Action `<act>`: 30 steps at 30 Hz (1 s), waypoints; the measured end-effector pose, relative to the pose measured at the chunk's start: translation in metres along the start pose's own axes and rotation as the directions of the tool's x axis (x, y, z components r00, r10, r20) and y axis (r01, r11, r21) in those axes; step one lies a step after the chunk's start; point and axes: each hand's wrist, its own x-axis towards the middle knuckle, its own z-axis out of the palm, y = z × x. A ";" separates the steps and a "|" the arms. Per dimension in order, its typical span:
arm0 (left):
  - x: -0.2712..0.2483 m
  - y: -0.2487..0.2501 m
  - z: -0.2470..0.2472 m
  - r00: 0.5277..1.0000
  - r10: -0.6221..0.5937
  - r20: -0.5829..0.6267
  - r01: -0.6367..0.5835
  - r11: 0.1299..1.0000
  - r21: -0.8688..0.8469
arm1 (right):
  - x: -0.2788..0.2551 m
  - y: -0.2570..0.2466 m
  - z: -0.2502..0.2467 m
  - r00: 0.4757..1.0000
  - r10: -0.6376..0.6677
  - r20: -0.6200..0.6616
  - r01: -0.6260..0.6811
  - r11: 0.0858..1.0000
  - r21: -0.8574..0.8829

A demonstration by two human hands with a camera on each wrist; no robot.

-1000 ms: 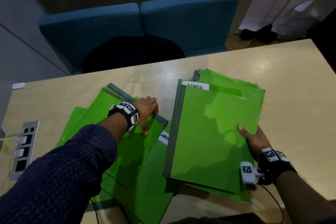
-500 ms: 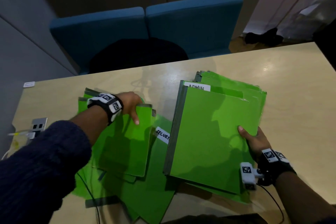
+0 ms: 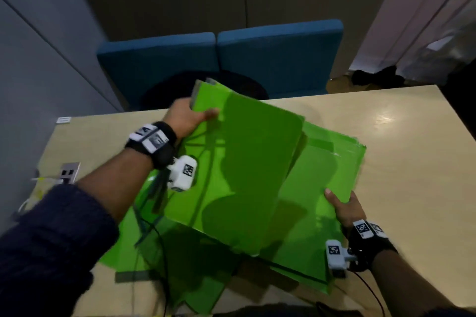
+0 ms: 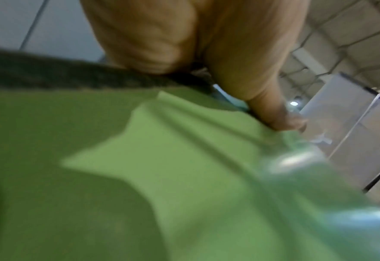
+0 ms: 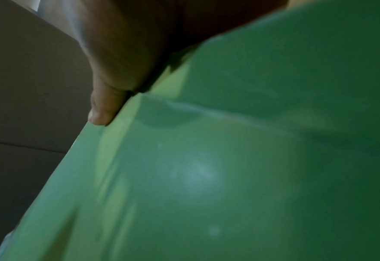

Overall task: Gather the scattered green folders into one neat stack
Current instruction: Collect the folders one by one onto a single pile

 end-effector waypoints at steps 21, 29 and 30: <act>-0.091 -0.087 0.140 0.930 -0.291 0.225 0.263 0.953 0.150 | -0.017 -0.019 -0.005 0.999 0.007 0.034 -0.003 0.996 -0.092; -0.115 -0.188 0.066 0.820 -0.511 -0.257 0.564 0.648 0.512 | -0.011 -0.014 -0.002 0.999 -0.033 0.023 0.034 0.997 -0.076; -0.120 -0.195 0.065 0.830 -0.498 -0.252 0.547 0.639 0.540 | -0.011 -0.012 -0.003 1.000 -0.023 0.016 0.024 0.996 -0.084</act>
